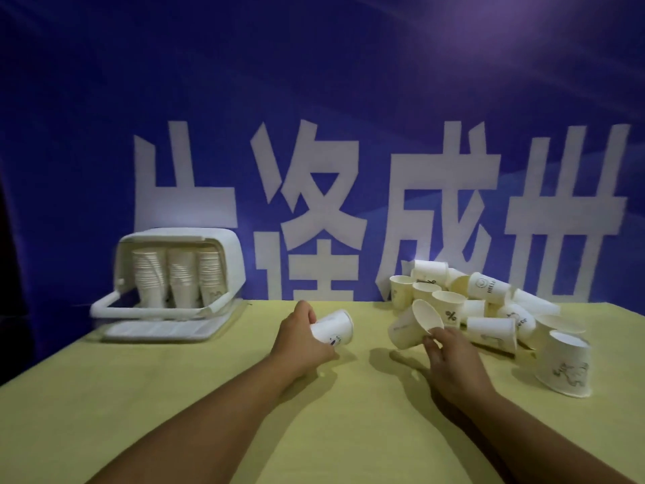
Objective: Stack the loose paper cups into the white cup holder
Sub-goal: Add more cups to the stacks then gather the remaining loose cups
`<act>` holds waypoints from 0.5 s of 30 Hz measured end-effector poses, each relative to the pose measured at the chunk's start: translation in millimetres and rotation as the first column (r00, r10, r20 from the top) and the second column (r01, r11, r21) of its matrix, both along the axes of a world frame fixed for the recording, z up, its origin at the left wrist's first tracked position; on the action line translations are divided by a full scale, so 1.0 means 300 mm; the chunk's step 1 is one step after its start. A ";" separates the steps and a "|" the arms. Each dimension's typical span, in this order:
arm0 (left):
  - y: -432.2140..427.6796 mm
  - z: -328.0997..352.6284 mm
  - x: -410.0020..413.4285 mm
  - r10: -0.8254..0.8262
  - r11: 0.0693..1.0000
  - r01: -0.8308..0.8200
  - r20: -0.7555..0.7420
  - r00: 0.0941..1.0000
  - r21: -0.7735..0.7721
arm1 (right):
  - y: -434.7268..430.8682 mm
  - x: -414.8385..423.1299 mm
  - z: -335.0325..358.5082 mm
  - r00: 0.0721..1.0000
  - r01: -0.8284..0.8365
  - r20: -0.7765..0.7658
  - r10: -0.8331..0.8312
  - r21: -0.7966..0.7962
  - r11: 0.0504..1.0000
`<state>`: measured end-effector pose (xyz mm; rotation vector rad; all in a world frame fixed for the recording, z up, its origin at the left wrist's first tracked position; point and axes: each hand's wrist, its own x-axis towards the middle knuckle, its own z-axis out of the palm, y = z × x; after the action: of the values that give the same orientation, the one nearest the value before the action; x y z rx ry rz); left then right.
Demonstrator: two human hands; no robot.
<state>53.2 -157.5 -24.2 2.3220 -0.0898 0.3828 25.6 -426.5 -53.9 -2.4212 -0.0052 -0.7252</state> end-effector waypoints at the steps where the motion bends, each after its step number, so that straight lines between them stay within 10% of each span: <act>1: 0.039 0.000 -0.009 0.023 1.000 -0.023 0.003 1.000 -0.020 | 0.058 0.012 0.009 0.999 -0.040 0.004 0.040 0.010 0.999; 15: 0.583 0.081 0.072 0.276 0.957 -0.233 0.306 0.911 -0.171 | 0.808 0.226 0.186 0.932 -0.355 0.132 0.338 0.527 0.772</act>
<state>74.9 17.5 0.1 2.1243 0.0777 0.8810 93.5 -183.9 2.0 -1.7888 -0.2258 -0.5017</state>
